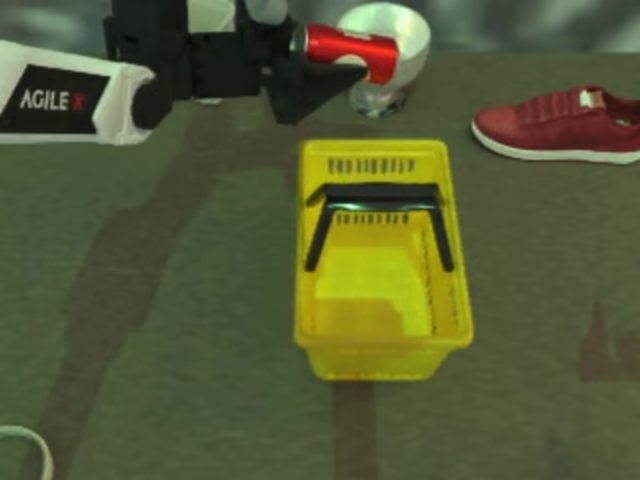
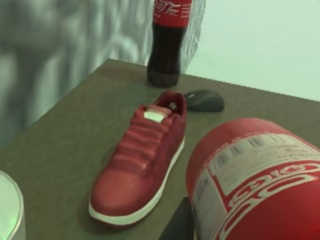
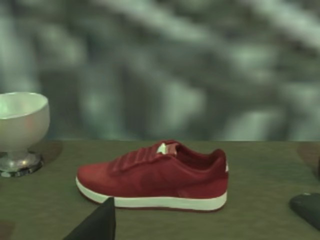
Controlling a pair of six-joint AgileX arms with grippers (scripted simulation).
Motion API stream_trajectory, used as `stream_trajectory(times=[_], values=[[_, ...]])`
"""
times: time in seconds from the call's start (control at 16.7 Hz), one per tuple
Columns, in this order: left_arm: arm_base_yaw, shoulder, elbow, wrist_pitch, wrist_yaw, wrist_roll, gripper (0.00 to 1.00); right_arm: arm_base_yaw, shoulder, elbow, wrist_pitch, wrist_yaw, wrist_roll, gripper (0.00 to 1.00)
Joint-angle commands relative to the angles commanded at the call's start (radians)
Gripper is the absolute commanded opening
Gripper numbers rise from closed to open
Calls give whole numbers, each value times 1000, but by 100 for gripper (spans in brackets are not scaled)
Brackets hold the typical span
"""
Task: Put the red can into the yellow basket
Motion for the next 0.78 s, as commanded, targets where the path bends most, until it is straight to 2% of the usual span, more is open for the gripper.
stream_trajectory(times=[0.18,0.3,0.42,0.78], values=[[-11,-60,-87,181,128,-58,0,0,0,0,0,0,0,100],[-16,-85,-120,249,180,-81,0,0,0,0,0,0,0,100],[-17,-96,-133,275,200,-89,0,0,0,0,0,0,0,100],[-12,-75,-131,290,201,-87,0,0,0,0,0,0,0,100]])
